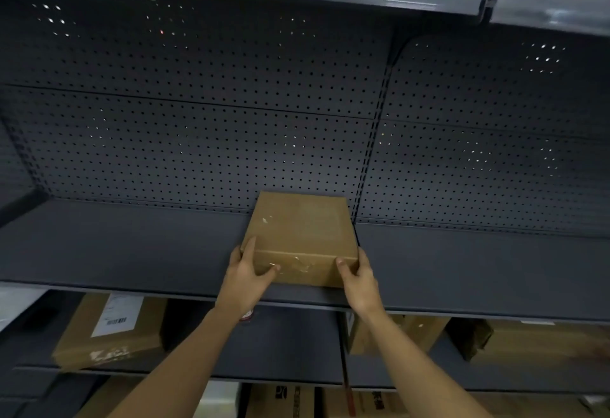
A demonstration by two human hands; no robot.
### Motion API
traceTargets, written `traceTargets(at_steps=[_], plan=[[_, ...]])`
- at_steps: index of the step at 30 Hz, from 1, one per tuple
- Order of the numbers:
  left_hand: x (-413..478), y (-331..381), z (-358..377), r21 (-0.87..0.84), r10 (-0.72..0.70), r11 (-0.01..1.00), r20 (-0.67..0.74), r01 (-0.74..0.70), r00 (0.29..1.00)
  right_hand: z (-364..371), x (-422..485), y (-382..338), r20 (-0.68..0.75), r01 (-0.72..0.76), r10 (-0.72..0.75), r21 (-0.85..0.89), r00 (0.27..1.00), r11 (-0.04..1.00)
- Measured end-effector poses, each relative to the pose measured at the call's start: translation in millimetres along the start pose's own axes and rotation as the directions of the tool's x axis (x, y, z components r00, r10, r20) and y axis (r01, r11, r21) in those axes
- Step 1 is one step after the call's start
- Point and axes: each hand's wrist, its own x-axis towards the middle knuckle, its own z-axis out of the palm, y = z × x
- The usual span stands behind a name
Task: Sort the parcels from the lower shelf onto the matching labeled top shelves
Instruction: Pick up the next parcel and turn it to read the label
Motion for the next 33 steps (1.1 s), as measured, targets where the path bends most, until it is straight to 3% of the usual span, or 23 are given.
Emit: traceTargets(at_steps=[9,14,17,23,27,33], plan=[[-9,16,-11,0.065,0.075,0.996,-0.172,-0.065,0.982,-11,-13,-19,-0.030,0.285,-0.284,0.086,0.958,0.955],[-11,26,-10,0.214,0.102,0.976,-0.268,-0.044,0.958,-14,-18,-32,-0.068,0.326,-0.320,0.106,0.945,0.940],[-13,25,-14,0.211,0.138,0.975,-0.321,-0.071,0.937,-16,-20,-35,-0.071,0.336,-0.330,0.094,0.941,0.937],[-20,26,-16,0.027,0.141,0.990,-0.356,-0.140,0.924,-23,-29,-38,-0.074,0.392,-0.385,0.143,0.920,0.909],[-30,44,-18,-0.162,0.051,0.980,-0.357,-0.116,0.933,-26,-39,-38,-0.124,0.331,-0.311,0.210,0.942,0.920],[-34,67,-12,-0.413,-0.082,0.910,-0.292,-0.048,0.953,-21,-43,-28,-0.010,0.198,-0.201,0.222,0.980,0.955]])
